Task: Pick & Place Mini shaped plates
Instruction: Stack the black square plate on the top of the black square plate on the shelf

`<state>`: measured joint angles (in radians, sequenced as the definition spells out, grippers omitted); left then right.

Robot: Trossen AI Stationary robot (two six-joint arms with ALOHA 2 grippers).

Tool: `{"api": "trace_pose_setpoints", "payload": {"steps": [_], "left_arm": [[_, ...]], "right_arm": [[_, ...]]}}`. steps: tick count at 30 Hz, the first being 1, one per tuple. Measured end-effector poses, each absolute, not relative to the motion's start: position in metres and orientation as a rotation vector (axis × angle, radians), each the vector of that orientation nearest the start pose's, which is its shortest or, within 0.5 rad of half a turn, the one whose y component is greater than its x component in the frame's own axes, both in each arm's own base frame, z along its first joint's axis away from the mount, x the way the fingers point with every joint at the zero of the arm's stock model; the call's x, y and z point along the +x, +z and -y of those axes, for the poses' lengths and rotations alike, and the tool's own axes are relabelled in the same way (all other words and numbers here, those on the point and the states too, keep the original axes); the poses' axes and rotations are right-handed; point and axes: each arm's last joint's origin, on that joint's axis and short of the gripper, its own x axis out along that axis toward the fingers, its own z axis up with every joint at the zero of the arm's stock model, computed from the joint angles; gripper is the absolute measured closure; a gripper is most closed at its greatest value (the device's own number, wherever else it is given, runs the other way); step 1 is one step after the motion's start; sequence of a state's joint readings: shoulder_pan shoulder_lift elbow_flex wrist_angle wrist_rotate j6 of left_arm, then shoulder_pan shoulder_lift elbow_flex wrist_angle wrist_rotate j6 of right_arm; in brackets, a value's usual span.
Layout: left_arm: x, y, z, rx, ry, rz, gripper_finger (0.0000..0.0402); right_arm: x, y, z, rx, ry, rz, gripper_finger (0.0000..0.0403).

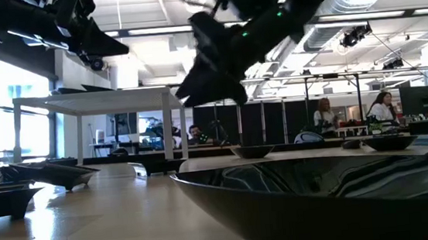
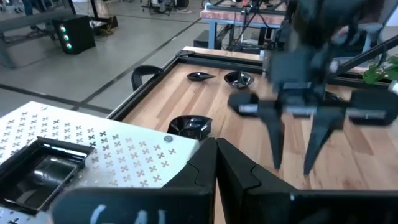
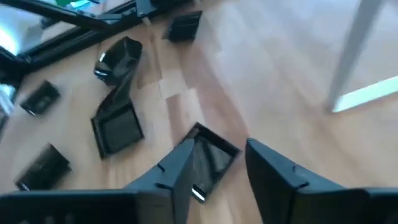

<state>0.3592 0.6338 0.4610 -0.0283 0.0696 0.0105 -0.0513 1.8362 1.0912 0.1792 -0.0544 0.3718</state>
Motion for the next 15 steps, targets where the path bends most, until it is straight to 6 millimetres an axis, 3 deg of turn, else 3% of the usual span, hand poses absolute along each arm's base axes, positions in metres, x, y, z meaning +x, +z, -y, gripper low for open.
{"api": "trace_pose_setpoints", "payload": {"steps": [7, 15], "left_arm": [[0.155, 0.256, -0.042, -0.028, 0.303, -0.250, 0.0401], [0.186, 0.269, -0.015, 0.034, 0.321, -0.371, 0.0401]], "right_arm": [[0.337, 0.173, 0.018, 0.265, -0.126, -0.423, 0.0388], [0.279, 0.163, 0.020, 0.202, -0.261, -0.324, 0.0382]]}}
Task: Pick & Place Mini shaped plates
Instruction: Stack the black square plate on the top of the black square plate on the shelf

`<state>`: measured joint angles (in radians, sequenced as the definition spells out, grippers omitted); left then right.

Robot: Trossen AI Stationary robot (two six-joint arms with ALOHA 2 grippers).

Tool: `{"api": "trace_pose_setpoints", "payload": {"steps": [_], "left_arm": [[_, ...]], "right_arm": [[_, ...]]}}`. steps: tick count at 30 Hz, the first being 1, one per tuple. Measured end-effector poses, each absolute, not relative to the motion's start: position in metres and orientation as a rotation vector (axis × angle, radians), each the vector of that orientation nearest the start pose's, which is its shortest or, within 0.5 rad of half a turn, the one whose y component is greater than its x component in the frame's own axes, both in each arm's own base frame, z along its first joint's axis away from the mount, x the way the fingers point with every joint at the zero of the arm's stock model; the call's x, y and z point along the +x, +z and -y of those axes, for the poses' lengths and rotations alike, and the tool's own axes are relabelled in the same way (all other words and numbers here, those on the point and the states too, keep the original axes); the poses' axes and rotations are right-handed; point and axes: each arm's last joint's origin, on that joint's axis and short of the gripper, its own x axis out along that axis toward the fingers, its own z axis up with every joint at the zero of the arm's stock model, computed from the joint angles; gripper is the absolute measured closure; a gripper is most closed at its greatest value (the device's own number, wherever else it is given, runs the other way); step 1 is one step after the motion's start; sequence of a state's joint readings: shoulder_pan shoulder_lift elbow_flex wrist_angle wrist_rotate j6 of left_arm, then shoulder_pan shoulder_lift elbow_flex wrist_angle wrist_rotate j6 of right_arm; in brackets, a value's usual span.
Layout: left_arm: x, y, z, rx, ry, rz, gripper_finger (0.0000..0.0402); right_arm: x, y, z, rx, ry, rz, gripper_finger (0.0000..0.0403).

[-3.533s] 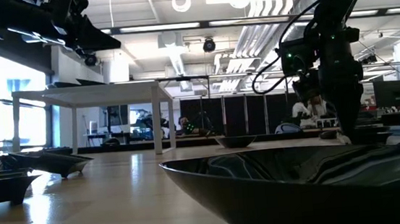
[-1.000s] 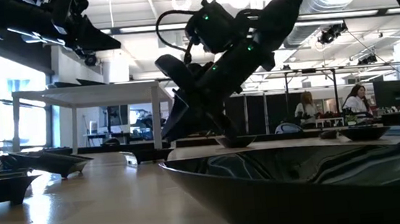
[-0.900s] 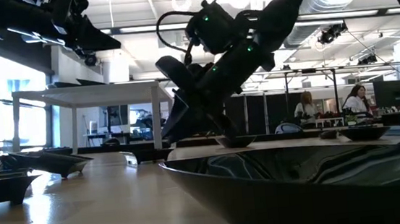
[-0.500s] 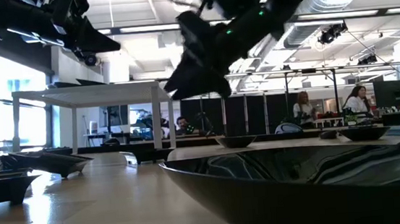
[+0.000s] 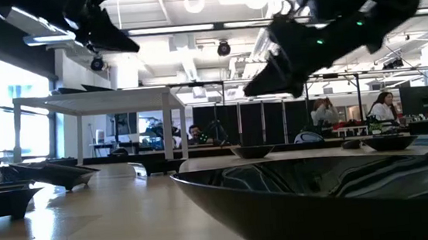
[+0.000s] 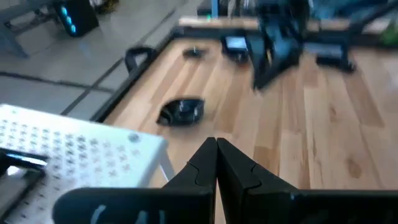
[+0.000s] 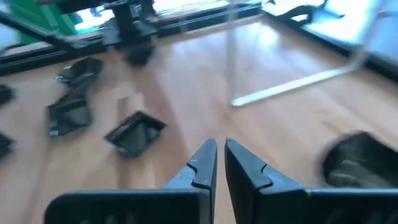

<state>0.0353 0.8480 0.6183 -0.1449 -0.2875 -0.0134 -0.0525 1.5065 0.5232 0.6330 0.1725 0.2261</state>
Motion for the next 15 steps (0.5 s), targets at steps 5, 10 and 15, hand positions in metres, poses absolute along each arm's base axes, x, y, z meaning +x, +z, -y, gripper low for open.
{"api": "trace_pose_setpoints", "payload": {"steps": [5, 10, 15], "left_arm": [[0.210, 0.271, 0.003, 0.029, 0.325, -0.475, 0.0401], [0.233, 0.266, 0.024, -0.054, 0.309, -0.635, 0.0393], [0.253, 0.256, 0.044, -0.167, 0.393, -0.783, 0.0367]], "right_arm": [[0.246, 0.161, 0.021, 0.141, -0.356, -0.244, 0.0400], [0.220, 0.158, 0.020, 0.121, -0.361, -0.194, 0.0395], [0.201, 0.153, 0.019, 0.127, -0.359, -0.170, 0.0400]]}}
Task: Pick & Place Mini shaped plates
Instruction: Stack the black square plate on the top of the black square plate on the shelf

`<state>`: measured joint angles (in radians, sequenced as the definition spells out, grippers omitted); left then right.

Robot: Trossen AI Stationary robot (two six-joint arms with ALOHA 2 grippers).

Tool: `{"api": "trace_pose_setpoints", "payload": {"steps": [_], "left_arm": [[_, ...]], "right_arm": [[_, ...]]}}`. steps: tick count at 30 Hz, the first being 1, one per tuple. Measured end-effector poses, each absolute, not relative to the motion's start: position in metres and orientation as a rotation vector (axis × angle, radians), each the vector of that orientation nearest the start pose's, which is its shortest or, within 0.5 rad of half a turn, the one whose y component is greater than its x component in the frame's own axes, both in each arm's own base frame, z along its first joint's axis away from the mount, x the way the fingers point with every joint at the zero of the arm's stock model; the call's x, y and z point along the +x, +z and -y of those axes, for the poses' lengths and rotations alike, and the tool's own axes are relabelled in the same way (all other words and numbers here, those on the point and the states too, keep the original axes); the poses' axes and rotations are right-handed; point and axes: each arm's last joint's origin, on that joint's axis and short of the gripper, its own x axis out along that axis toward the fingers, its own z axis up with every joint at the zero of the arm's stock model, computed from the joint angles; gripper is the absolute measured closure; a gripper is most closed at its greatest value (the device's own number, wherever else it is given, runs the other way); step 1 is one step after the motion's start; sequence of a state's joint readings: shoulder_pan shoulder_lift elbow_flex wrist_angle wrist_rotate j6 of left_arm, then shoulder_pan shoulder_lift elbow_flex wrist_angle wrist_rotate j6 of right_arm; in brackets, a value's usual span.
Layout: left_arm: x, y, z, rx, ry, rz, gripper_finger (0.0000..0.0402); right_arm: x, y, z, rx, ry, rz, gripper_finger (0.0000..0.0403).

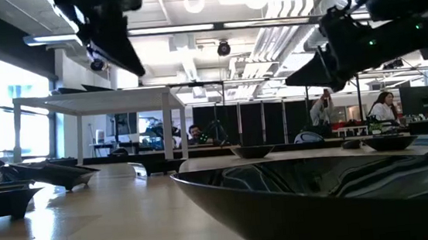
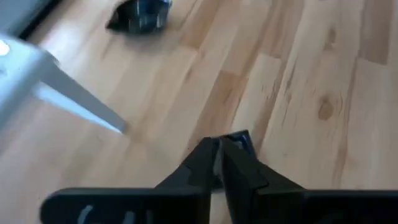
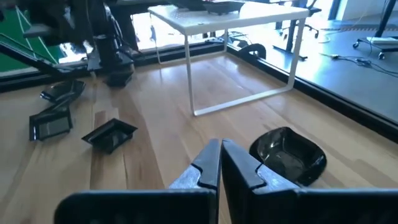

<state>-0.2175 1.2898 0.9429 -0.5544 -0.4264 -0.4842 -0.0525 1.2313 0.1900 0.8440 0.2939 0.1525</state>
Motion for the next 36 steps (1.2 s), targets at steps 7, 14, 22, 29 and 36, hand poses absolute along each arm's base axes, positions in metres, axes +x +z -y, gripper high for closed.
{"api": "trace_pose_setpoints", "payload": {"steps": [7, 14, 22, 29, 36], "left_arm": [[0.281, 0.231, 0.066, -0.285, 0.500, -0.905, 0.0308], [0.319, 0.207, 0.079, -0.376, 0.539, -0.977, 0.0287], [0.355, 0.188, 0.089, -0.356, 0.567, -1.038, 0.0287], [0.368, 0.172, 0.092, -0.316, 0.621, -1.118, 0.0286], [0.364, 0.163, 0.090, -0.265, 0.664, -1.167, 0.0286]], "right_arm": [[0.184, 0.148, 0.019, 0.109, -0.377, -0.133, 0.0399], [0.177, 0.142, 0.019, 0.063, -0.393, -0.149, 0.0401], [0.170, 0.135, 0.019, 0.058, -0.417, -0.164, 0.0401], [0.170, 0.136, 0.019, 0.061, -0.416, -0.151, 0.0401], [0.171, 0.138, 0.019, 0.069, -0.416, -0.136, 0.0401]]}}
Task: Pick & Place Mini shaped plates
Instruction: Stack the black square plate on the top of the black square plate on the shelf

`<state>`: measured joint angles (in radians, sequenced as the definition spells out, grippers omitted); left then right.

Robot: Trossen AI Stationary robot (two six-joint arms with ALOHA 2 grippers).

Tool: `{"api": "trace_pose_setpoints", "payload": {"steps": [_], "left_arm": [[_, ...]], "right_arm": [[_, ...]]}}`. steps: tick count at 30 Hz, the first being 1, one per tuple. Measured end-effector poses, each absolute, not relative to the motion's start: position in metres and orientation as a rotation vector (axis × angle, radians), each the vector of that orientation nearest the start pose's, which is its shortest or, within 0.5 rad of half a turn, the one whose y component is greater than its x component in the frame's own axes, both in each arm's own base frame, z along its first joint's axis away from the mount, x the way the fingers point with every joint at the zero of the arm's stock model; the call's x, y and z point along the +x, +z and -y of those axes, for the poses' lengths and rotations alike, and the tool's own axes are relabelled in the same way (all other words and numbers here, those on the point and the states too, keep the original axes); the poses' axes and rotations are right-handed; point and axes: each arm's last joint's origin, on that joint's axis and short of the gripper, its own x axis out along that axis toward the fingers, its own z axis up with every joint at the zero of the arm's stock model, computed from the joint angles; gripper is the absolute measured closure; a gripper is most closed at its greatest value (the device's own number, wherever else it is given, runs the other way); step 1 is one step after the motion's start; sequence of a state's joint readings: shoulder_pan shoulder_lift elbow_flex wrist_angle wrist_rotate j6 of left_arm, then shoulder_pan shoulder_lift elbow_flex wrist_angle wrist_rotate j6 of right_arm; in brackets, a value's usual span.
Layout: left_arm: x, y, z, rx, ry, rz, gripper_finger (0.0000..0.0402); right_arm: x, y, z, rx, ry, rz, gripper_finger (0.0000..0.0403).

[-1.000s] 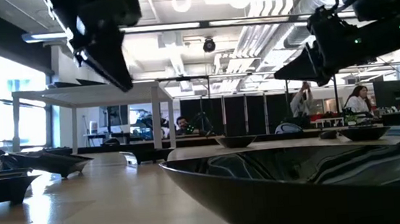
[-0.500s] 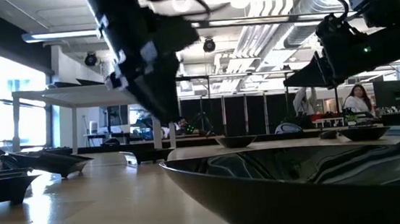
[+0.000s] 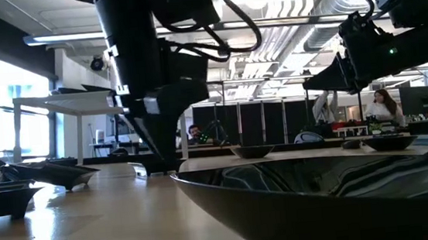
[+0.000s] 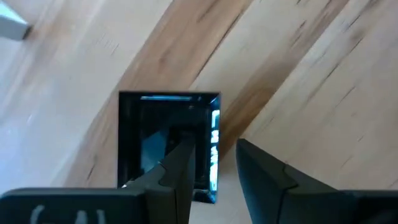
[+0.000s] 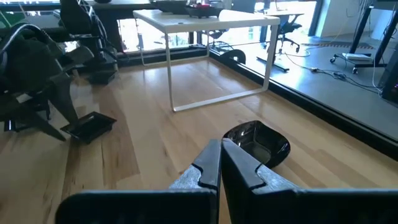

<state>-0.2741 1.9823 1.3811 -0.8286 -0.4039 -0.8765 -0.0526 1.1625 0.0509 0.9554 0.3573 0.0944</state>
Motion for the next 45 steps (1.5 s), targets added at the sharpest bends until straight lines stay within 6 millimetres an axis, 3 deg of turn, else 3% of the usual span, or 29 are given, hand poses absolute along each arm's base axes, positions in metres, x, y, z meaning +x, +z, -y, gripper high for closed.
{"api": "trace_pose_setpoints", "payload": {"steps": [5, 13, 21, 24, 32, 39, 45], "left_arm": [[0.366, 0.163, 0.085, -0.277, 0.699, -1.143, 0.0296], [0.366, 0.163, 0.086, -0.287, 0.665, -1.171, 0.0355], [0.366, 0.162, 0.084, -0.281, 0.662, -1.174, 0.0359], [0.370, 0.149, 0.085, -0.267, 0.672, -1.193, 0.0359], [0.369, 0.147, 0.085, -0.278, 0.662, -1.212, 0.0362], [0.376, 0.170, 0.087, -0.210, 0.643, -1.256, 0.0396], [0.383, 0.192, 0.089, -0.152, 0.589, -1.261, 0.0400]], "right_arm": [[0.171, 0.139, 0.019, 0.072, -0.416, -0.126, 0.0402], [0.171, 0.139, 0.019, 0.072, -0.415, -0.125, 0.0401], [0.171, 0.139, 0.019, 0.073, -0.413, -0.125, 0.0401], [0.171, 0.139, 0.019, 0.073, -0.410, -0.125, 0.0401], [0.171, 0.139, 0.019, 0.075, -0.396, -0.121, 0.0402], [0.171, 0.140, 0.018, 0.076, -0.388, -0.115, 0.0401], [0.171, 0.140, 0.018, 0.077, -0.380, -0.115, 0.0401]]}}
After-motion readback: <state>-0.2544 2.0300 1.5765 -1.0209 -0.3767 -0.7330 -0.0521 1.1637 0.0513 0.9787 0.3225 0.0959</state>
